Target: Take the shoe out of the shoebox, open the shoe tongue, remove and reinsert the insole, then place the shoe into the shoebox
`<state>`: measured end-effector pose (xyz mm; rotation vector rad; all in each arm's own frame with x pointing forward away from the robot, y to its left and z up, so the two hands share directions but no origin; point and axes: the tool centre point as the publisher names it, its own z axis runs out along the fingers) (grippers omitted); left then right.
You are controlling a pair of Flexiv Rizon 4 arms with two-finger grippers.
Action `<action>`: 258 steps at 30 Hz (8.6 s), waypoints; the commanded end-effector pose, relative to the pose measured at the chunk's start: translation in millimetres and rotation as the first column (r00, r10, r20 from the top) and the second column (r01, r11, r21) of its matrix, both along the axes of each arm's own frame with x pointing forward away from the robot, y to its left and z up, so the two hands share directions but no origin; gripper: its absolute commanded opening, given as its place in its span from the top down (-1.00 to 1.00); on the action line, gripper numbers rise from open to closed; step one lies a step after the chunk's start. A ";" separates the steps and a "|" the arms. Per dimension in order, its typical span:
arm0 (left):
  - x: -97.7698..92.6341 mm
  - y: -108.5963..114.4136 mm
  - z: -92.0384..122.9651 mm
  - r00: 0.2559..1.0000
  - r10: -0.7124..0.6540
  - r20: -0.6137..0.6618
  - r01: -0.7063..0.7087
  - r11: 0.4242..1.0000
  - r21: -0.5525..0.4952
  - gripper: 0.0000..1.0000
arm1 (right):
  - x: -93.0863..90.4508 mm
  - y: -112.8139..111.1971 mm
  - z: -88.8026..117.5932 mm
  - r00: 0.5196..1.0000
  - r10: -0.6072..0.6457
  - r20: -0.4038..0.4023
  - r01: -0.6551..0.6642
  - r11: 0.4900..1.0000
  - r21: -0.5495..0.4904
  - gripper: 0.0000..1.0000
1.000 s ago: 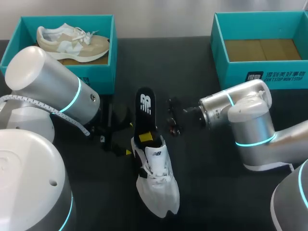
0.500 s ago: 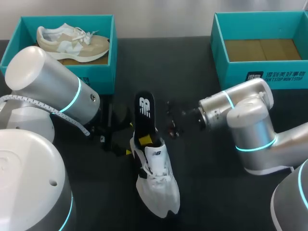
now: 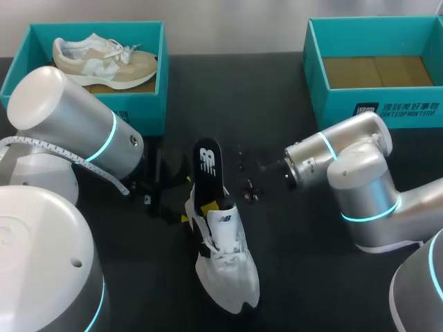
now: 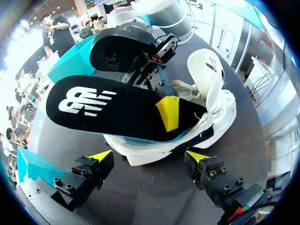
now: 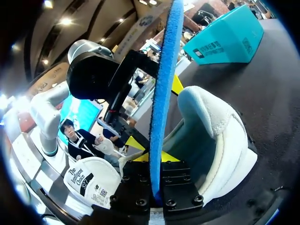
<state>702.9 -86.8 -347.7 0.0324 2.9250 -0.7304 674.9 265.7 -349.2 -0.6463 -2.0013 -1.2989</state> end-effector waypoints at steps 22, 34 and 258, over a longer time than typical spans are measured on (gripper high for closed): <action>-0.4 0.5 0.7 1.000 -0.001 0.000 0.001 1.000 0.001 -1.00 | 10.1 4.9 16.2 0.995 0.028 0.092 -0.039 0.992 0.116 0.26; -0.4 0.5 0.7 1.000 -0.001 0.000 0.001 1.000 0.001 -1.00 | 21.6 8.3 25.6 0.992 0.048 0.118 -0.068 0.982 0.174 0.22; -0.4 0.5 0.7 1.000 -0.001 0.000 0.001 1.000 0.001 -1.00 | 5.5 6.5 22.4 0.997 0.079 0.006 -0.079 0.997 0.006 -0.46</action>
